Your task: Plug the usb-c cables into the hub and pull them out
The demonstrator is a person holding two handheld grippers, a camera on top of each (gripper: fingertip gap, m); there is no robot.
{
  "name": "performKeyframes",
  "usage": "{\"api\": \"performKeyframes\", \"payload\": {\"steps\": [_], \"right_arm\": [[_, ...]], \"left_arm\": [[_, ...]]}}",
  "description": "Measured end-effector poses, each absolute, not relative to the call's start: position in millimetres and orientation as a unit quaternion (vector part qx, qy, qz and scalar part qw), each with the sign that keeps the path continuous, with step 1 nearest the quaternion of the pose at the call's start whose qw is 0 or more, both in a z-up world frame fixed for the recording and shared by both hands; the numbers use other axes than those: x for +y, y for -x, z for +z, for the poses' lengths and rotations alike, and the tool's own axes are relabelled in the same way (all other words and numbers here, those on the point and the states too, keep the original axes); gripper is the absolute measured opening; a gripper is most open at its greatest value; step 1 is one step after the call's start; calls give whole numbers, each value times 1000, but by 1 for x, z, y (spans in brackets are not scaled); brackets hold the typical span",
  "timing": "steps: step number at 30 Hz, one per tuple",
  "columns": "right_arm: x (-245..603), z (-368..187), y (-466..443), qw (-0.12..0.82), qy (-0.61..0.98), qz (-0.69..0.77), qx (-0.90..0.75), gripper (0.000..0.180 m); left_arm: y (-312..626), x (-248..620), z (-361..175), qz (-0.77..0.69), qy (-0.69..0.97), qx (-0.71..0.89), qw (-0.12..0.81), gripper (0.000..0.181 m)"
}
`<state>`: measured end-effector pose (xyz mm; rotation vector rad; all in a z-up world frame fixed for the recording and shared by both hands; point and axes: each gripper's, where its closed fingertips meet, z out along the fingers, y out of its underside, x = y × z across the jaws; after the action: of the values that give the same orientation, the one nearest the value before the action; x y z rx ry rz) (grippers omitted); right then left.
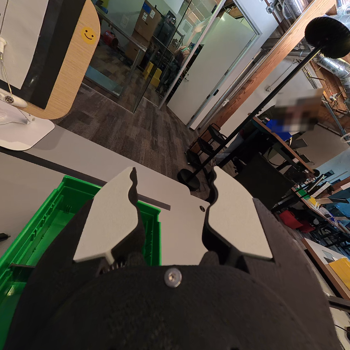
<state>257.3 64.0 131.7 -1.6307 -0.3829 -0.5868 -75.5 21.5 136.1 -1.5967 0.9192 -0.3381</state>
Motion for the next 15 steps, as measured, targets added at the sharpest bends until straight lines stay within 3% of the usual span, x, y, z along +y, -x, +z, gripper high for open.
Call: {"api": "performKeyframes", "payload": {"steps": [2, 5, 10, 15], "right_arm": [[65, 131, -258, 630, 714, -256, -167, 74], [67, 127, -257, 624, 717, -259, -171, 74], [68, 126, -255, 621, 718, -262, -176, 74], [70, 122, -258, 611, 723, -270, -176, 75]], "left_arm": [[118, 14, 167, -71, 644, 347, 678, 21], [157, -11, 187, -7, 589, 350, 728, 17], [188, -58, 124, -58, 690, 462, 554, 25], [229, -87, 41, 26, 755, 550, 358, 26]]}}
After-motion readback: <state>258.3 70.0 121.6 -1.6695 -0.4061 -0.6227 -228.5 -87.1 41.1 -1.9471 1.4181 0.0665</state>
